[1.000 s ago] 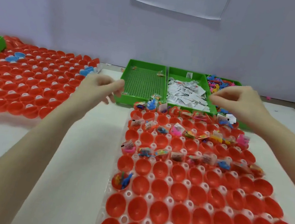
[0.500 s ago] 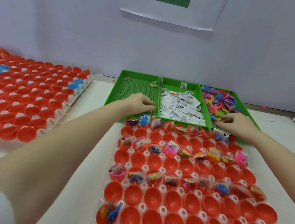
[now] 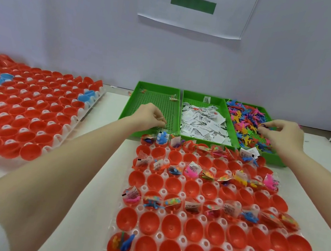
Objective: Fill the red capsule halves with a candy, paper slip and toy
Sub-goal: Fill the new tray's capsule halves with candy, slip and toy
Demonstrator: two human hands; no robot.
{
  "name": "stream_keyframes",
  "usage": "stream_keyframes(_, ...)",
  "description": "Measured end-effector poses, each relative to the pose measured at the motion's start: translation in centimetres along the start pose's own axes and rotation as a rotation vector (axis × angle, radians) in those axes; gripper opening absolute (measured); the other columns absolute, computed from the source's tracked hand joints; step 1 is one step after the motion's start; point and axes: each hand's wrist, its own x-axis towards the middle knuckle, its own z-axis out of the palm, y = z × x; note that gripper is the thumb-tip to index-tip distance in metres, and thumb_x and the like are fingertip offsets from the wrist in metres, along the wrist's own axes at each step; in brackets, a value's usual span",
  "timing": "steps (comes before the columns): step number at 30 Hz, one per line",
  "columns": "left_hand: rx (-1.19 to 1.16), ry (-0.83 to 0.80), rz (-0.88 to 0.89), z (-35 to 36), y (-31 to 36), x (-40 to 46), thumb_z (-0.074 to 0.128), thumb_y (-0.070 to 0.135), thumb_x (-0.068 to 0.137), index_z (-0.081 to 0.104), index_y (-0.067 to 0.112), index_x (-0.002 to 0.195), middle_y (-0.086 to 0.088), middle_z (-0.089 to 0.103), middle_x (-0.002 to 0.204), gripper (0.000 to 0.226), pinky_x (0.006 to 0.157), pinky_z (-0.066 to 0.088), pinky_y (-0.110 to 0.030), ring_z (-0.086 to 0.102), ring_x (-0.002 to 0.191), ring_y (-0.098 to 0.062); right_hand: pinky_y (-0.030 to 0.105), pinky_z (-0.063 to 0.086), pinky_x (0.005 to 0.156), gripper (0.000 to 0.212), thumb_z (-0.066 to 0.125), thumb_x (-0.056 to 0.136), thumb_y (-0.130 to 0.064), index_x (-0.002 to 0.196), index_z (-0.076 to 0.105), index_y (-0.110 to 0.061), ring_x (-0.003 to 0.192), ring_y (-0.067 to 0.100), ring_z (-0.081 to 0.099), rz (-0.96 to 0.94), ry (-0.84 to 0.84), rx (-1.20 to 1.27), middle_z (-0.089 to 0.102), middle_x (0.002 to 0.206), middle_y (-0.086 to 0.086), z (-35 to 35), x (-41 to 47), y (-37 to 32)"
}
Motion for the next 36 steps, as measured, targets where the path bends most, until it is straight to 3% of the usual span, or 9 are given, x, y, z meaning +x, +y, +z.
stream_keyframes(4, -0.236, 0.216, -0.024, -0.9, -0.5, -1.0, 0.066, 0.015, 0.084, 0.069, 0.006, 0.107, -0.010, 0.067, 0.106, 0.024, 0.078, 0.044, -0.018, 0.056, 0.087, -0.011, 0.030, 0.044, 0.077, 0.019, 0.068, 0.082, -0.016, 0.099, 0.070, -0.007, 0.086, 0.020, 0.058, 0.132, 0.002, 0.249, 0.065, 0.093, 0.009, -0.4, 0.2, -0.5)
stream_keyframes(9, -0.192, 0.161, -0.040, -1.4, -0.3, -1.7, 0.053, 0.008, 0.092, 0.064, 0.003, 0.106, -0.010, 0.067, 0.093, 0.019, 0.061, 0.046, -0.017, 0.054, 0.061, -0.006, 0.034, 0.035, 0.059, 0.028, 0.050, 0.092, -0.016, 0.069, 0.055, -0.002, 0.072, 0.027, 0.051, 0.149, -0.085, 0.041, 0.052, 0.066, 0.017, 0.1, -0.1, -0.5)
stream_keyframes(13, -0.247, 0.169, -0.023, -1.9, 0.1, -2.4, 0.062, 0.014, 0.088, 0.059, 0.003, 0.113, -0.013, 0.068, 0.096, 0.028, 0.052, 0.049, -0.010, 0.059, 0.056, -0.007, 0.031, 0.043, 0.066, 0.011, 0.044, 0.093, -0.003, 0.089, 0.053, -0.001, 0.073, 0.024, 0.052, 0.015, -0.074, 0.074, 0.059, 0.088, 0.017, 0.8, -0.8, -1.9)
stream_keyframes(19, -0.755, 0.300, -0.082, -3.0, 1.3, -5.5, 0.070, 0.014, 0.081, 0.067, 0.013, 0.083, -0.003, 0.067, 0.083, 0.005, 0.083, 0.053, -0.023, 0.067, 0.062, -0.006, 0.018, 0.033, 0.044, 0.021, 0.041, 0.092, -0.010, 0.094, 0.062, -0.008, 0.051, 0.009, 0.044, -0.221, -0.492, -0.129, 0.055, 0.074, -0.003, 4.0, -1.5, -6.3)
stream_keyframes(21, -0.917, 0.313, -0.098, -3.1, 1.9, -7.6, 0.070, 0.013, 0.079, 0.067, 0.014, 0.084, -0.002, 0.067, 0.081, 0.006, 0.072, 0.053, -0.015, 0.066, 0.059, -0.006, 0.021, 0.039, 0.052, 0.020, 0.052, 0.089, -0.019, 0.098, 0.066, -0.007, 0.059, 0.010, 0.052, -0.283, -0.582, -0.220, 0.057, 0.075, -0.007, 5.0, -1.8, -7.1)
stream_keyframes(26, -1.091, 0.285, -0.168, -4.2, 2.6, -13.0, 0.072, 0.020, 0.060, 0.061, 0.009, 0.091, 0.001, 0.068, 0.067, 0.034, 0.058, 0.049, -0.010, 0.064, 0.054, -0.006, 0.034, 0.044, 0.079, 0.032, 0.068, 0.080, -0.039, 0.105, 0.067, -0.019, 0.112, 0.024, 0.055, -0.326, -0.567, -0.420, 0.052, 0.135, 0.003, 6.6, -1.9, -7.5)
stream_keyframes(30, -1.068, 0.210, -0.184, -4.6, 2.7, -16.1, 0.067, 0.021, 0.062, 0.064, 0.004, 0.087, 0.002, 0.068, 0.063, 0.030, 0.060, 0.050, -0.010, 0.066, 0.060, -0.006, 0.022, 0.034, 0.052, 0.015, 0.066, 0.083, -0.033, 0.091, 0.072, -0.022, 0.068, 0.014, 0.053, -0.313, -0.463, -0.393, 0.068, 0.102, 0.000, 6.6, -1.8, -7.4)
stream_keyframes(33, -1.117, 0.162, -0.198, -4.5, 2.7, -17.3, 0.063, 0.017, 0.067, 0.065, 0.000, 0.087, -0.002, 0.071, 0.068, 0.026, 0.060, 0.051, -0.010, 0.068, 0.064, -0.009, 0.023, 0.026, 0.044, 0.019, 0.063, 0.086, -0.028, 0.089, 0.074, -0.013, 0.049, 0.010, 0.039, -0.349, -0.416, -0.371, 0.057, 0.062, -0.005, 6.3, -1.6, -7.1)
stream_keyframes(36, -1.153, 0.130, -0.227, -4.1, 2.8, -18.0, 0.062, 0.011, 0.072, 0.066, 0.002, 0.083, -0.006, 0.072, 0.070, 0.015, 0.058, 0.051, -0.010, 0.070, 0.065, -0.012, 0.026, 0.036, 0.054, 0.022, 0.062, 0.086, -0.028, 0.086, 0.072, -0.008, 0.052, 0.010, 0.041, -0.320, -0.333, -0.241, 0.063, 0.074, 0.002, 6.1, -1.3, -6.9)
